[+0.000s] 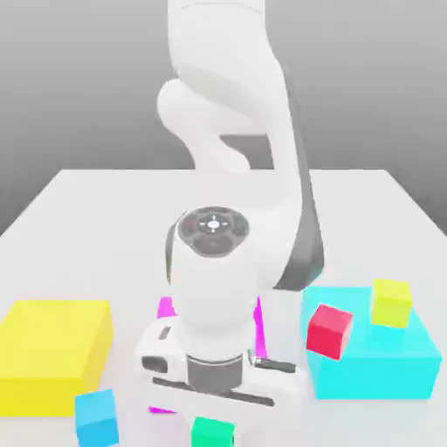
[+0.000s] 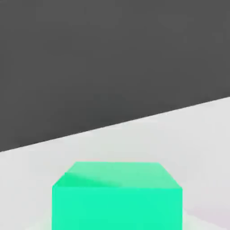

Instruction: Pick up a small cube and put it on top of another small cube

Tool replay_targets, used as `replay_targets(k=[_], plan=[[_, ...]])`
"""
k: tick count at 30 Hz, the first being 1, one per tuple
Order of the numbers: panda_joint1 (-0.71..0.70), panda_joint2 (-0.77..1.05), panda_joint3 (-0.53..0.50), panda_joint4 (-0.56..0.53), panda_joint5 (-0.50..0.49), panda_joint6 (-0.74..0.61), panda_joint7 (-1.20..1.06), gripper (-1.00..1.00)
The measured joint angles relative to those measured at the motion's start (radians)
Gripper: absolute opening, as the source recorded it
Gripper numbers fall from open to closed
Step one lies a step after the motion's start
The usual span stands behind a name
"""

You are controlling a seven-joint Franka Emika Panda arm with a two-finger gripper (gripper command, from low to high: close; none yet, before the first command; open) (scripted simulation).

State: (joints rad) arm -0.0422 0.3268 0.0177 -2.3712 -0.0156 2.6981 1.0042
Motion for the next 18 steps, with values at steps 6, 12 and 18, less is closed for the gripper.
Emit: replay_targets(k=[6, 12, 18], plan=[[-0.073, -0.044, -0.013, -0.009, -0.026, -0.045, -0.18, -1.0], [-0.151, -0.082, -0.024, -0.016, -0.03, -0.078, -0.392, -1.0], [-0.232, -0.125, -0.028, -0.024, -0.01, -0.108, -0.622, -1.0]])
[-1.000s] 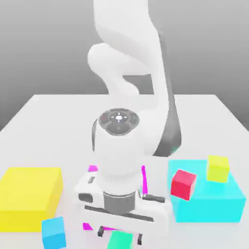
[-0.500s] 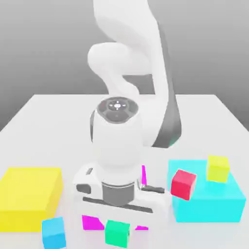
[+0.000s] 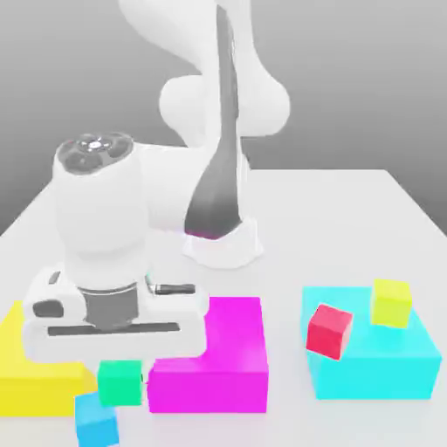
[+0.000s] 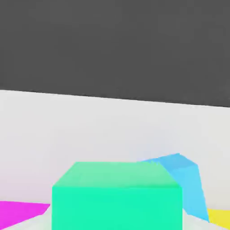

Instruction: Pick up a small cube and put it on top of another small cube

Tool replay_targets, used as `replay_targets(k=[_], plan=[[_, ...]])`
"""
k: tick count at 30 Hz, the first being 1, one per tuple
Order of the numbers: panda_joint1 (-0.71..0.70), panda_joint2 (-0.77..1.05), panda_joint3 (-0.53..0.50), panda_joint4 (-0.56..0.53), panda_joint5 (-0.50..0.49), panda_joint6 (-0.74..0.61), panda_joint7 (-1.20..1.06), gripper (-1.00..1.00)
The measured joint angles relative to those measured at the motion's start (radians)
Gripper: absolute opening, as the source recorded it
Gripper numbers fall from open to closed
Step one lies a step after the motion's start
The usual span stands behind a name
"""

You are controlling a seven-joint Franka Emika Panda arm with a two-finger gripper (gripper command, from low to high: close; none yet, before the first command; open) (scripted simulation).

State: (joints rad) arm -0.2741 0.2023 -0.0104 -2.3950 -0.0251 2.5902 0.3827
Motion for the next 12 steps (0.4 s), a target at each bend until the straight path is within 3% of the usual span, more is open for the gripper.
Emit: replay_targets(k=[4, 8, 9, 12], plan=[[-0.047, -0.021, -0.005, -0.005, 0.026, -0.011, -0.155, -1.0], [-0.059, 0.086, -0.002, 0.0, 0.034, 0.093, -0.186, -1.0], [-0.06, 0.114, -0.001, 0.002, 0.035, 0.119, -0.188, 1.0], [-0.06, 0.114, -0.001, 0.002, 0.035, 0.119, -0.188, 1.0]])
